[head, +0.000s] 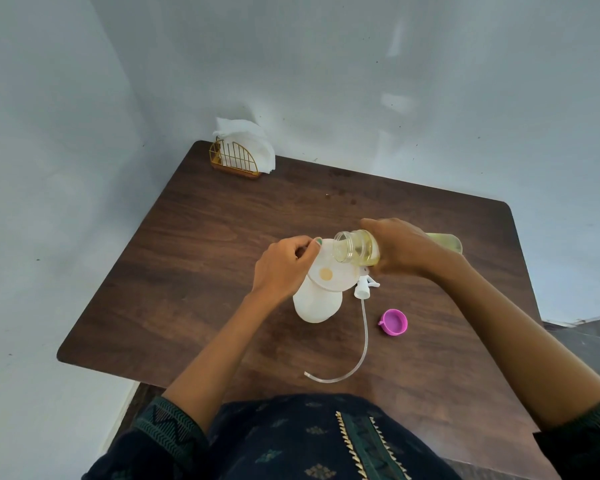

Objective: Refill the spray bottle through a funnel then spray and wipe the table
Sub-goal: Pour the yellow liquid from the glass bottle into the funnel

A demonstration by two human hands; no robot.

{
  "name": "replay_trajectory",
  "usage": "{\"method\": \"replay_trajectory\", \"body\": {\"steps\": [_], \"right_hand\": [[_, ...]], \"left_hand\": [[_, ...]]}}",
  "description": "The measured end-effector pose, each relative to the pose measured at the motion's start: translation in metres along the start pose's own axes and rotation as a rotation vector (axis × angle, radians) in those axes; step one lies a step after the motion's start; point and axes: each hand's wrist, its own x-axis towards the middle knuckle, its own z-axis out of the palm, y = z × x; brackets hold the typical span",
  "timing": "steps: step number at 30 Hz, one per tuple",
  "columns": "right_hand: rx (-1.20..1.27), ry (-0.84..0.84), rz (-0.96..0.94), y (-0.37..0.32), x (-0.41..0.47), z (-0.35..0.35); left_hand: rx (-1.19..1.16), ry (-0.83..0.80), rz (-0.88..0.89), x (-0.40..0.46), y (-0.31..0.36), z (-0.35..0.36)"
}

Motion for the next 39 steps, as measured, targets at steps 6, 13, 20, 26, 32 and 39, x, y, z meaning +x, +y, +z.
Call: {"method": "replay_trajectory", "body": {"steps": [6,13,20,26,32,39], "right_hand": [[-0.002,-0.002,0.005,-0.0008,-0.0002,-0.0005],[-0.004,-0.005,0.003,-0.0012,-0.0002,-0.0004],[0.003,-0.006,0.006,-0.0002,0.0003,0.0007],[-0.004,-0.009,0.001,-0.0004,-0.0009,-0.0010],[-0.027,-0.012,-0.001,-0.0002,-0.0011,-0.0021],[-0.034,-0.012,-0.003,-0.0002,-0.0004,-0.0027]], "left_hand": [[0.003,0.003,-0.007,0.0003,-0.0002,0.0003],[-0.012,0.003,0.005,0.0001,-0.0020,0.0009],[-0.011,0.001,0.009,-0.0005,-0.0003,0.0000],[-0.009,-0.001,0.007,0.0002,-0.0012,0.0009],[-0.006,-0.001,-0.004,-0.0002,-0.0015,0.0005],[0.006,0.003,-0.004,0.0000,-0.0002,-0.0002]]}}
